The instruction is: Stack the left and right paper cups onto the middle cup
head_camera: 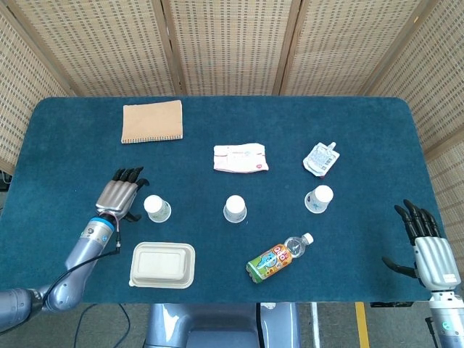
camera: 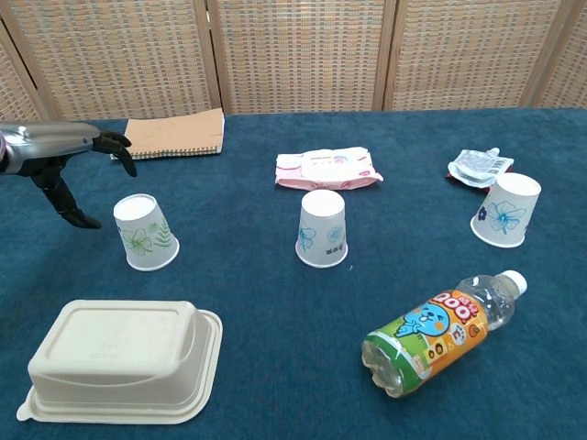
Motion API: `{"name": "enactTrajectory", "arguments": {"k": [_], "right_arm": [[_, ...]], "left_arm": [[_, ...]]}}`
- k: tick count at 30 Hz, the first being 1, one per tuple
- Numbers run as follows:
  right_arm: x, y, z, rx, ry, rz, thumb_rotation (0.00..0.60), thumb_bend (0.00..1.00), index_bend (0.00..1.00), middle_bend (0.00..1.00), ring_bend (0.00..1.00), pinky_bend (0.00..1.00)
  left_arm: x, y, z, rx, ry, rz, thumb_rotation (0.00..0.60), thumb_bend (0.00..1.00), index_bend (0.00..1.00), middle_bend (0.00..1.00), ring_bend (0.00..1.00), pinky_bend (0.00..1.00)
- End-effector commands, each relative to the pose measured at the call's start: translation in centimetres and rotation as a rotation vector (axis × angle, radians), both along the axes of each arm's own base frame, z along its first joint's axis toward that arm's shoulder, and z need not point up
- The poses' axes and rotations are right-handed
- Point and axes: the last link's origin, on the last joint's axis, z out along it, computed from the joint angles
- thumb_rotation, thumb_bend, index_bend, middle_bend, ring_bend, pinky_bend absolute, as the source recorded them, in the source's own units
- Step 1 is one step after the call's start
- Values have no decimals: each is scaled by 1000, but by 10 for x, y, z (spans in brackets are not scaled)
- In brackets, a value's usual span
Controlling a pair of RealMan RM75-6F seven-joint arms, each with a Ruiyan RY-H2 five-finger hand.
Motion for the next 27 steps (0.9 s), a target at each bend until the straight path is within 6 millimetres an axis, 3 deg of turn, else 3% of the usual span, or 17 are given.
{"name": "enactTrajectory", "arguments": {"k": [1, 8, 12, 17, 23, 27], "right_arm": [[-1, -1, 1, 1, -4, -2, 600, 54, 66, 0, 0, 0], [-3, -2, 2, 0, -17, -10, 600, 54, 66, 0, 0, 0], [-4, -3, 3, 0, -24, -11, 600, 53, 66, 0, 0, 0], [-4, -2, 3, 1, -28, -9, 600, 54, 66, 0, 0, 0], [-4, -2, 4, -3, -31, -10, 600, 54, 66, 0, 0, 0], [-3, -2, 5, -4, -32, -9, 600, 54, 69, 0, 0, 0]], "left_arm": [[3, 2, -6, -7, 6, -2, 600, 231, 244, 0, 0, 0], [10, 4, -22, -33, 20, -4, 600, 232, 287, 0, 0, 0], [13, 5, -28, -37, 30, -8, 600, 360, 348, 0, 0, 7], [16, 5, -33, -32, 17, -12, 600, 362, 404, 0, 0, 15], [22, 5, -27, -5, -8, -39, 600, 361, 444, 0, 0, 20], [37, 6, -15, 34, -69, -78, 600, 362, 449, 0, 0, 36]]}}
